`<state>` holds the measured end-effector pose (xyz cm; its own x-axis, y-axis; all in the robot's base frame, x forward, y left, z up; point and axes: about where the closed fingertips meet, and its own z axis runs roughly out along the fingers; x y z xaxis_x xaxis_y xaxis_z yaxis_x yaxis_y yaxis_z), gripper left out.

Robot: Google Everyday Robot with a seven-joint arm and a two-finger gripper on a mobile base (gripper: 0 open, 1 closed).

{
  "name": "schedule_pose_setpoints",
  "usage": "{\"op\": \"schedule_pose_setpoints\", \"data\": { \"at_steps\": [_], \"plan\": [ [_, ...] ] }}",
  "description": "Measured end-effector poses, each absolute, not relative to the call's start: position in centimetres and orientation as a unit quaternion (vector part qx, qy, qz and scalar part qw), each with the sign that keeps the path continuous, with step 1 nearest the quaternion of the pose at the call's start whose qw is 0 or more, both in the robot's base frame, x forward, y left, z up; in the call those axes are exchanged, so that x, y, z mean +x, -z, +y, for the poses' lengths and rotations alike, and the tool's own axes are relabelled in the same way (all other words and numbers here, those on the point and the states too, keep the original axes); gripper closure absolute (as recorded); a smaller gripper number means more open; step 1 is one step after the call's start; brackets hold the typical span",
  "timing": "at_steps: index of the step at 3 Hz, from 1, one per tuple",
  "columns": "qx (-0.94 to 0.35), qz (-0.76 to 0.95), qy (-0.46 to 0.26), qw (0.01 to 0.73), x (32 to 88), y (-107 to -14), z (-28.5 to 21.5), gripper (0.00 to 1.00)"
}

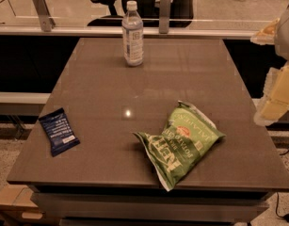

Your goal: Move green jalapeno chip bag near blue plastic bottle

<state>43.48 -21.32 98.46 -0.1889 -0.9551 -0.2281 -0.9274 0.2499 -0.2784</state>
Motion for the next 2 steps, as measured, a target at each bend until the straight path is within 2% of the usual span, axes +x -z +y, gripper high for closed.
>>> {"op": "schedule_pose_setpoints", "data": {
  "at_steps": [2],
  "plan": [
    [-0.681, 0.701, 0.056, 0.204, 41.72, -100.04, -19.87, 0.00]
  ]
}}
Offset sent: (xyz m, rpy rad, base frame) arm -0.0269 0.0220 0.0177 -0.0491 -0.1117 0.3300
